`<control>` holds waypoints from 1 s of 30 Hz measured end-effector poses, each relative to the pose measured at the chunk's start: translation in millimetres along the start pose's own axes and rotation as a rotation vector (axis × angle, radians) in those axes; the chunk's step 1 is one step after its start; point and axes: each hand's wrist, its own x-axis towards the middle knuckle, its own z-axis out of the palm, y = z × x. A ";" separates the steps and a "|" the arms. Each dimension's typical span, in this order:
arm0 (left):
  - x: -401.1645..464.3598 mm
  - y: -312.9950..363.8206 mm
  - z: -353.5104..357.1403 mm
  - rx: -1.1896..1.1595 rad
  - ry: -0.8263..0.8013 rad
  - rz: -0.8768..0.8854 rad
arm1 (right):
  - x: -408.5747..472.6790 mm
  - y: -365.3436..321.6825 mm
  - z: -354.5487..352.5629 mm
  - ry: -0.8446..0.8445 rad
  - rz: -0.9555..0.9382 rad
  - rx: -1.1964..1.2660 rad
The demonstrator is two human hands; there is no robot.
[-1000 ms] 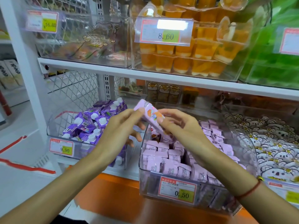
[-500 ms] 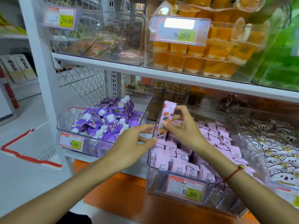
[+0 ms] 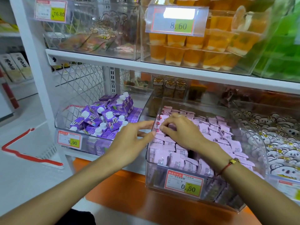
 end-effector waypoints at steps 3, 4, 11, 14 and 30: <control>0.6 0.4 1.4 -0.014 -0.010 0.006 | -0.8 2.7 -7.7 -0.111 0.046 0.074; 1.0 -0.4 1.5 -0.030 -0.009 0.008 | -2.5 2.6 -11.1 -0.099 0.043 0.070; 0.1 -3.7 1.2 -0.011 -0.064 -0.046 | -20.2 -19.6 -21.0 -0.117 -0.038 0.136; 0.6 -3.5 1.2 0.010 -0.069 -0.032 | -15.8 -24.0 -14.6 -0.183 -0.003 0.164; 3.5 4.8 -9.8 0.023 0.201 0.257 | -20.4 -42.3 -67.6 0.402 0.272 0.944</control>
